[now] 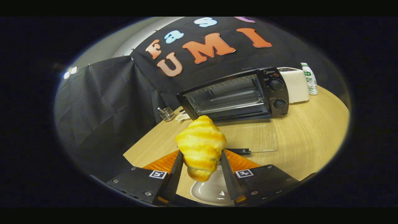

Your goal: Open the toaster oven, put the food inside, and close the toaster oven door.

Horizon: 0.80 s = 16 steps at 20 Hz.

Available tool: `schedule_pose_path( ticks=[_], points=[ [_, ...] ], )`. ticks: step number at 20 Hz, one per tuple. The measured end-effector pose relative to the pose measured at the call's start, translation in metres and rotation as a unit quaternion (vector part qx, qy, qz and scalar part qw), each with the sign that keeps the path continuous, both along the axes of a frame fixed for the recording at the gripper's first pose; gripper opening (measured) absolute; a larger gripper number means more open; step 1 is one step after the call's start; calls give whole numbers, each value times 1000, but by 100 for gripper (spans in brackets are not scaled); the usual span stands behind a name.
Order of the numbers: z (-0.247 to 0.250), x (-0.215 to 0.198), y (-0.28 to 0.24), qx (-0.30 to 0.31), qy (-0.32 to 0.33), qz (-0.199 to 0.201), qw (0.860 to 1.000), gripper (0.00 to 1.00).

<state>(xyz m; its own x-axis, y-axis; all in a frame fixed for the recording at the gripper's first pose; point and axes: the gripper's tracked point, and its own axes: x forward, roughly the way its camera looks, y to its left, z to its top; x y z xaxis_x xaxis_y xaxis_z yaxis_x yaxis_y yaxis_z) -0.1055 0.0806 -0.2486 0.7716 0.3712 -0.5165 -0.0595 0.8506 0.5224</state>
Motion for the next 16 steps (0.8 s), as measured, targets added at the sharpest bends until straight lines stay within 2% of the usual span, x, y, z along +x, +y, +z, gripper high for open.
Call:
schedule_pose_path(
  ticks=[6, 10, 16],
  points=[
    [-17, 67, -17, 20, 11, -65, 998, 65],
    [-17, 108, -13, 44, 8, -87, 995, 65],
    [-26, 175, -25, 36, 14, -109, 993, 65]
  ],
)
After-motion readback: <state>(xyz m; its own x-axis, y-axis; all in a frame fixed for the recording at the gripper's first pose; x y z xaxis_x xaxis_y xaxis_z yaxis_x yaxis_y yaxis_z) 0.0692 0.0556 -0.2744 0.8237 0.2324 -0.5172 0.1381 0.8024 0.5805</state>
